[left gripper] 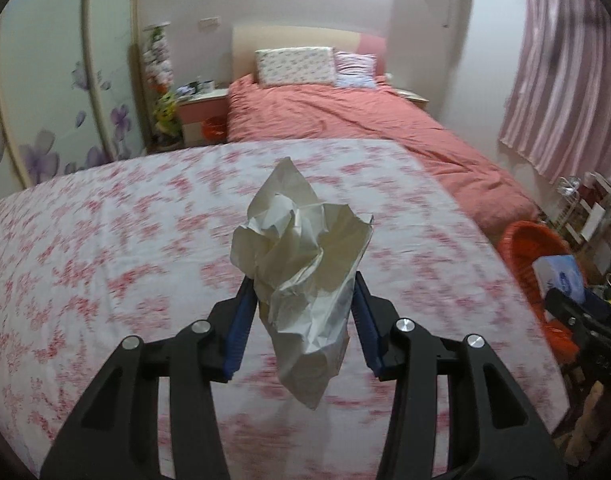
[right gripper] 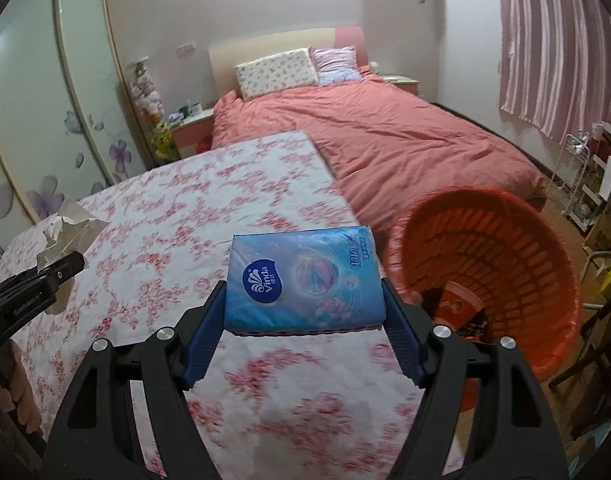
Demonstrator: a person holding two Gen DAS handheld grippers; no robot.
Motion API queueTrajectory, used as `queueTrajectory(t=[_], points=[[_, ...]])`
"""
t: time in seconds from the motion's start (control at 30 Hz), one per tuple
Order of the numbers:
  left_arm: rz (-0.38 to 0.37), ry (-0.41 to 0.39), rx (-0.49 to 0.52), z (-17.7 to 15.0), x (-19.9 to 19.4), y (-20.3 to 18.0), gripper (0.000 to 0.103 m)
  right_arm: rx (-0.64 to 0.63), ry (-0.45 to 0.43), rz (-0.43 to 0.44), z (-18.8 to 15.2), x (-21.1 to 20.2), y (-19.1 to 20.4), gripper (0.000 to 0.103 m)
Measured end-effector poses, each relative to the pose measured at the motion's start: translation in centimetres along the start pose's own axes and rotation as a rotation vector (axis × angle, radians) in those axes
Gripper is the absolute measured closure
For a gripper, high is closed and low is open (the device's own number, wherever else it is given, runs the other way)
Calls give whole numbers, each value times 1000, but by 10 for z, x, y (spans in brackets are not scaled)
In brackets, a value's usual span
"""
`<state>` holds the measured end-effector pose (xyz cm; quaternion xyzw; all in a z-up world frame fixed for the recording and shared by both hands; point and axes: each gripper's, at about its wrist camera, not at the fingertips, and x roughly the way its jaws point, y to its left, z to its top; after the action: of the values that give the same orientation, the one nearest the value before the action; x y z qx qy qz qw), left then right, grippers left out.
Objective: Collect trash
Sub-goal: 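Carry the tissue and tissue pack over the orange basket and open both tools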
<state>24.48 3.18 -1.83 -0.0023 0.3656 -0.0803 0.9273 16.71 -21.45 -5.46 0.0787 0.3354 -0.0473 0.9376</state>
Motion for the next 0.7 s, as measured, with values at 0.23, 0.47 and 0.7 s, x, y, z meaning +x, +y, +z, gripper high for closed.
queueTrajectory(t=[0.23, 0.47, 0.7], points=[[-113, -21, 63, 5, -13, -62, 57, 51, -54, -37, 5, -17, -38, 30], [-223, -23, 132, 8, -14, -129, 57, 119, -86, -91, 9, -23, -84, 30], [-334, 10, 197, 4, 2, -202, 57, 171, -95, -128, 15, -15, -122, 30]])
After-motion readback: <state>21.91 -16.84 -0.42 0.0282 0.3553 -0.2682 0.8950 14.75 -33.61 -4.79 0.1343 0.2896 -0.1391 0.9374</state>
